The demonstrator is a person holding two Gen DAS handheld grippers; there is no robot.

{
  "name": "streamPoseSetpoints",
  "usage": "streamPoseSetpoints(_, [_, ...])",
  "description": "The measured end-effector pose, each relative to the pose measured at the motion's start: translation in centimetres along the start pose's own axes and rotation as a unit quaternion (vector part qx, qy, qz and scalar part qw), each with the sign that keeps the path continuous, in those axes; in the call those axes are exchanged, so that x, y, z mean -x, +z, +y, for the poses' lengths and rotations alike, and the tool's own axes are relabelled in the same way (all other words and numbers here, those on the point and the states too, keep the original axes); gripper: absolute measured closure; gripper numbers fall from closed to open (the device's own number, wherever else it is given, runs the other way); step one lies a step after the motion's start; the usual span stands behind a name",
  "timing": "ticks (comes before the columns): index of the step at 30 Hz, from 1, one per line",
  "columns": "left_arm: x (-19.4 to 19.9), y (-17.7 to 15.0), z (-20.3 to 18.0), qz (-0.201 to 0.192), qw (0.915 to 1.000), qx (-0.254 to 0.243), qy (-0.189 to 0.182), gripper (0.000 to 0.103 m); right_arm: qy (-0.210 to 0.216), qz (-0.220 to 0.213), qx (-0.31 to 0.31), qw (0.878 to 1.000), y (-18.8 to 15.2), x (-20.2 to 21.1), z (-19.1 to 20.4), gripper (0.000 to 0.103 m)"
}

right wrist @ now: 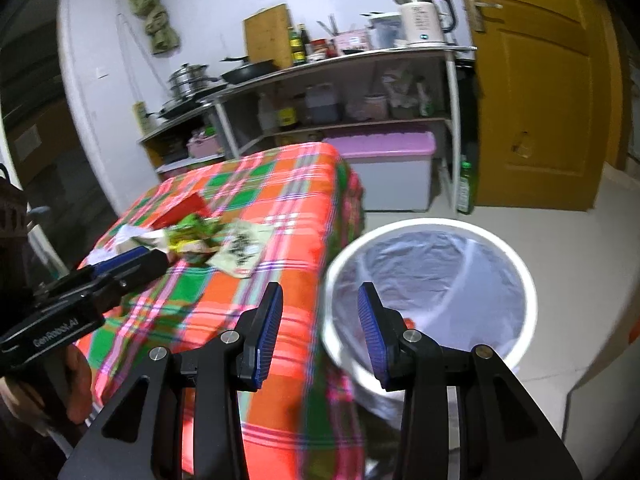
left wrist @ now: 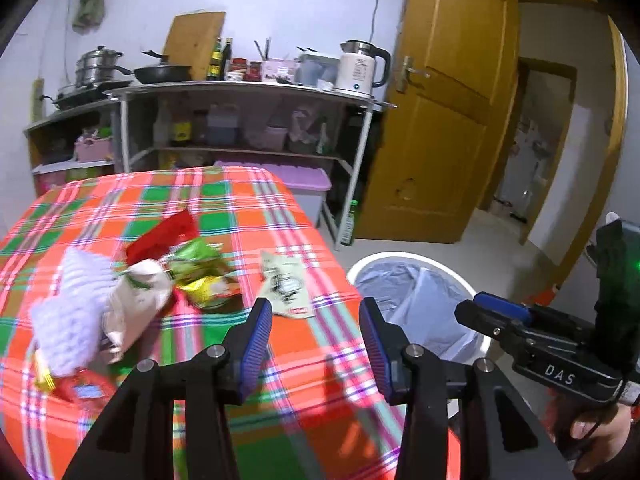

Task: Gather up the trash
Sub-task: 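Grasp the white foam fruit net with the left tool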

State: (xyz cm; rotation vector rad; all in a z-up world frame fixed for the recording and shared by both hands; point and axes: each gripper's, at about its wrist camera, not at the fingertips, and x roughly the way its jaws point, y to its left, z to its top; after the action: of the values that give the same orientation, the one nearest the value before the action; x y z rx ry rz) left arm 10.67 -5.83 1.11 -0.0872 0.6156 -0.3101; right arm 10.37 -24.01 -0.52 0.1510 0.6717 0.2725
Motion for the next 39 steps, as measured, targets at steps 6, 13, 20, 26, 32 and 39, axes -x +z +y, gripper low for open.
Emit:
streamPoseSetpoints(6, [2.1, -0.9, 2.3, -0.014, 0.9994, 0.004, 0.032, 0.058, 0.034, 0.014, 0.013, 0.999, -0.4, -0.7, 2.9, 0.063])
streamPoseSetpoints(13, [4.3, -1.7, 5.4, -0.018, 0.9973, 0.020, 0.068, 0.058, 0.053, 0.023, 0.033, 0.998, -0.3, -1.5, 5.5, 0.063])
streamPoseSetpoints(20, [5.7, -2.0, 8.7, -0.025, 0.9923, 0.047, 0.112, 0.048, 0.083, 0.029, 0.055, 0.995, 0.0, -2.5, 7.9, 0.052])
streamPoseSetpoints(26, [5.7, -1.7, 12.0, -0.027, 0.9875, 0.071, 0.138, 0.046, 0.090, 0.034, 0.064, 0.993, 0.3, -3.3, 8.9, 0.052])
streamPoseSetpoints(32, [4.4, -2.0, 13.9, -0.010, 0.9864, 0.090, 0.138, 0.046, 0.086, 0.041, 0.068, 0.993, 0.5, -4.3, 9.5, 0.052])
streamPoseSetpoints(39, [2.4, -1.8, 15.0, 0.008, 0.9878, 0.101, 0.119, 0.046, 0.085, 0.048, 0.075, 0.992, 0.7, -5.2, 10.2, 0.052])
